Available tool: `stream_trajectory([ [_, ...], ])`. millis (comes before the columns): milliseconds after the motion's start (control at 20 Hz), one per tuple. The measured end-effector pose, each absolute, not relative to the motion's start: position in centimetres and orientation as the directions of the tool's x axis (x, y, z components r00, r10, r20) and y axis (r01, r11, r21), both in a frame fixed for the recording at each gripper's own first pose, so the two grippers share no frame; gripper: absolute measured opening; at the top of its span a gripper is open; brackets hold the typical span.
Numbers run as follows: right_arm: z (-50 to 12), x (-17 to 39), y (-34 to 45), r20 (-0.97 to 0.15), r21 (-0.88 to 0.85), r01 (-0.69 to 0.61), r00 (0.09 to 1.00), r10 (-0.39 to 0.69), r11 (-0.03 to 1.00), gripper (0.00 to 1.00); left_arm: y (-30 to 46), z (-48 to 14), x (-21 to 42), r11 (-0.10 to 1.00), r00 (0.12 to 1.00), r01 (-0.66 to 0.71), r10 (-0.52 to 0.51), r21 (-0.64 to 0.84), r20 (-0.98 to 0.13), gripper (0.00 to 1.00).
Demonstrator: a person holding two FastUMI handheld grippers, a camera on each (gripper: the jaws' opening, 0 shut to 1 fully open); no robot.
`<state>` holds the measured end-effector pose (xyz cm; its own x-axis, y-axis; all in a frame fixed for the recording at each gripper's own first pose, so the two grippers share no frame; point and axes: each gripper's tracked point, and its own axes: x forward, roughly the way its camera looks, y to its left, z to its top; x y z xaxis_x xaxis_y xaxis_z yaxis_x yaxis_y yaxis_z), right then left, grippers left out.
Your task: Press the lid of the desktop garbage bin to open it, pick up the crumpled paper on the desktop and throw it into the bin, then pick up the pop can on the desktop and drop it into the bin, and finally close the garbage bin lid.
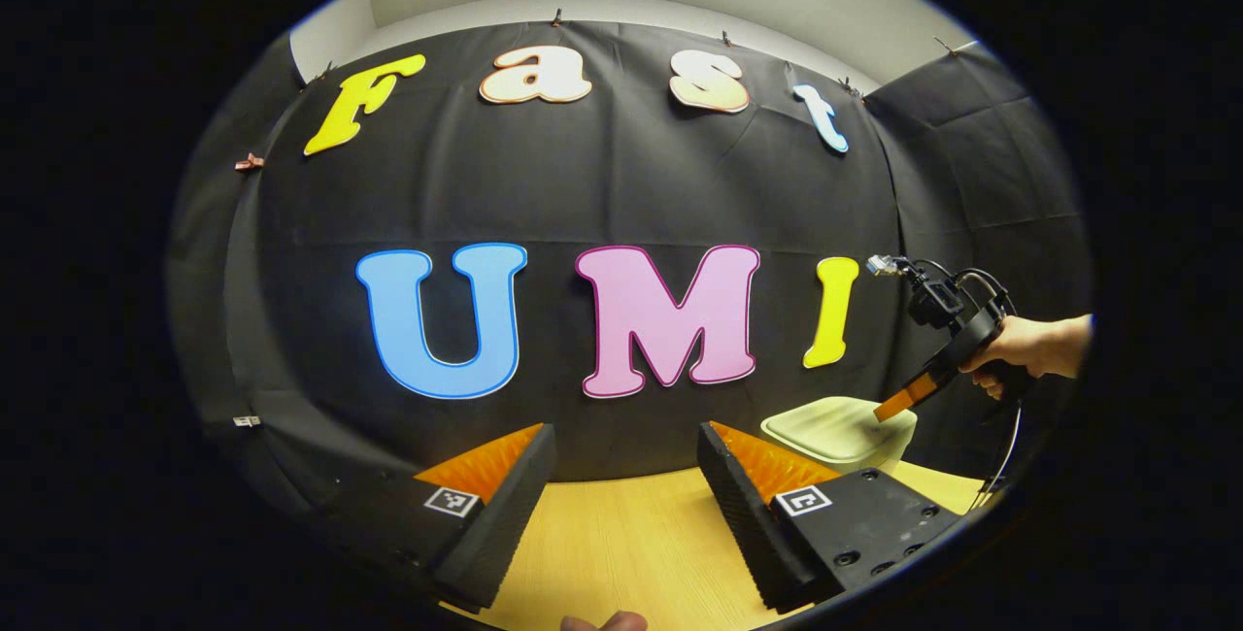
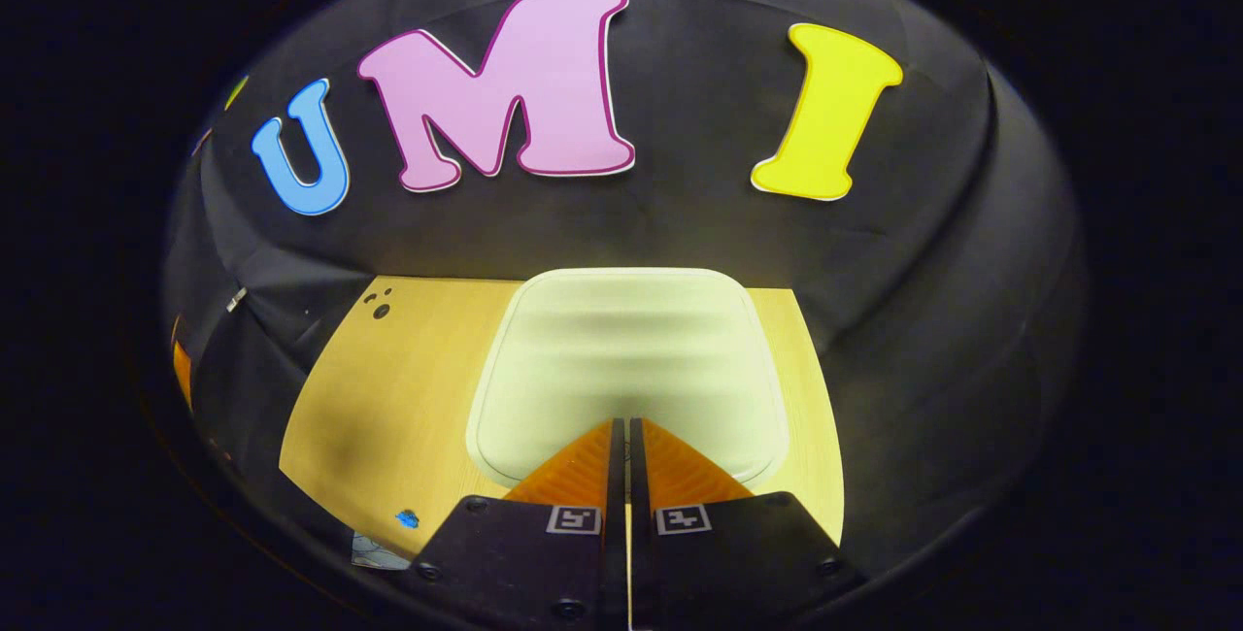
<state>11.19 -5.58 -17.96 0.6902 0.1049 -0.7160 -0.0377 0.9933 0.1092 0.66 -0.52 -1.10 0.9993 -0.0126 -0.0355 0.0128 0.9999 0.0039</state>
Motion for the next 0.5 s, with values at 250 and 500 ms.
stream_trajectory([
  [250, -18.9, 11.3, -5.4, -0.734, 0.091, -0.054, 0.672, 0.104, 0.994, 0.06, -0.1, -1.5, 0.8, 1.0, 0.999, 0.003, -0.003, -0.003, -0.051, 0.95],
  [500, -19.5, 11.0, -5.3, -0.753, 0.121, -0.058, 0.645, 0.13, 0.991, 0.06, 0.2, -1.6, 0.9, 1.0, 0.999, -0.008, 0.008, 0.004, -0.054, 0.95],
])
